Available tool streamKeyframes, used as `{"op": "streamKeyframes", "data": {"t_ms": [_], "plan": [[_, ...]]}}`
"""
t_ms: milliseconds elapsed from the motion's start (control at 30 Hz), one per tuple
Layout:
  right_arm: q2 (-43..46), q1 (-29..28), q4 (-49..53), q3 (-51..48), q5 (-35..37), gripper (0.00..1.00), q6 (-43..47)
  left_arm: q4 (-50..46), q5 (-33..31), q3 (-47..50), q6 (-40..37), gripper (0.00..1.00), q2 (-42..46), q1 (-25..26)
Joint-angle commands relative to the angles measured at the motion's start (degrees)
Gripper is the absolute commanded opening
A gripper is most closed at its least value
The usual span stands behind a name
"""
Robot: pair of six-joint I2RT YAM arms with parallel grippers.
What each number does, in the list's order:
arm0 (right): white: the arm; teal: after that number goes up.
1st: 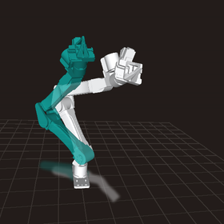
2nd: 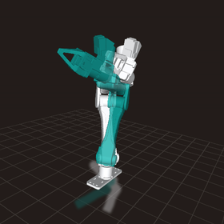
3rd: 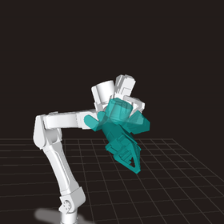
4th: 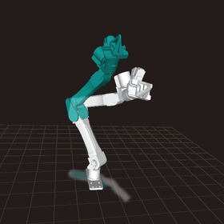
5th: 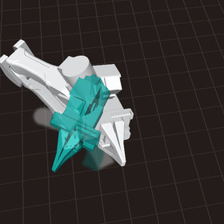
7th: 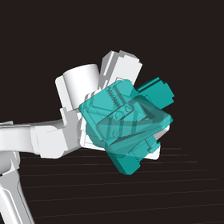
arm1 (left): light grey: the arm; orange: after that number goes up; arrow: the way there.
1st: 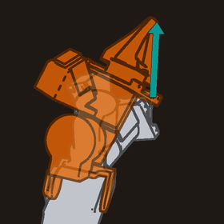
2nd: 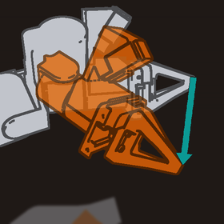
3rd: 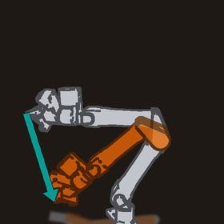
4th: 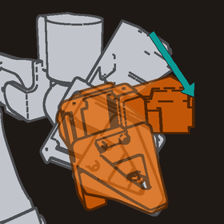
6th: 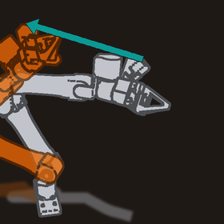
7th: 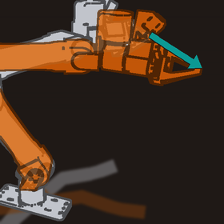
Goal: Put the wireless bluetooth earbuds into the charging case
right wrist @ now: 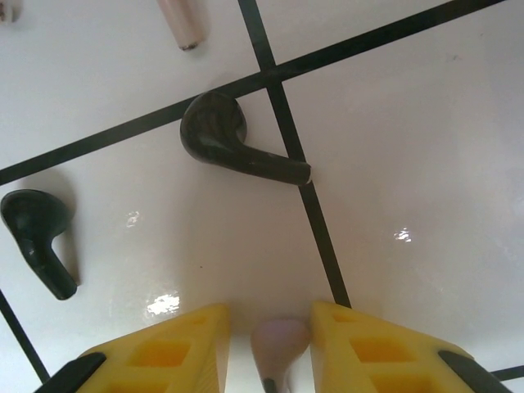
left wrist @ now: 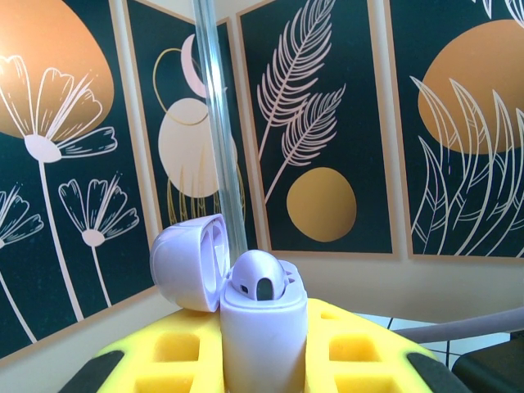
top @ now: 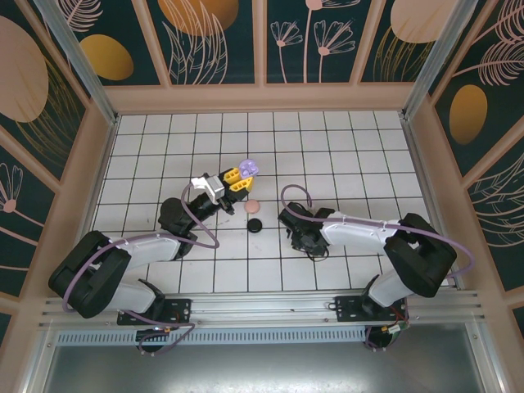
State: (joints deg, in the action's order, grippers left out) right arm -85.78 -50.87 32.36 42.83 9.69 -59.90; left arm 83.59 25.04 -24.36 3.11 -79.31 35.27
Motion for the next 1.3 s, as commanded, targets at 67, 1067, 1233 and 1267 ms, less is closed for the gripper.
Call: {"op": "streamKeyframes", "data": {"t_ms": [67,1067,1233,1267], "plan": [[-0.2,0.0,-1.3,0.1,0.7,0.28,0.8,2.5,0.4,0.1,1.0,0.00,-0.1,0.4],[16.8,5.7,-4.0,24.4,-0.2,0.16,17.9,-4.4,1.4,-2.1,-5.0,0.00,1.2,0.4],[15.2,6.9,-5.7,33.6,-2.5,0.16,22.1,-4.9,1.7,-3.5,-5.5,0.00,-0.3,0.4],[14.7,6.9,-6.1,35.0,-2.8,0.16,22.7,-4.9,1.8,-3.9,-5.4,0.00,-0.6,0.4]]}}
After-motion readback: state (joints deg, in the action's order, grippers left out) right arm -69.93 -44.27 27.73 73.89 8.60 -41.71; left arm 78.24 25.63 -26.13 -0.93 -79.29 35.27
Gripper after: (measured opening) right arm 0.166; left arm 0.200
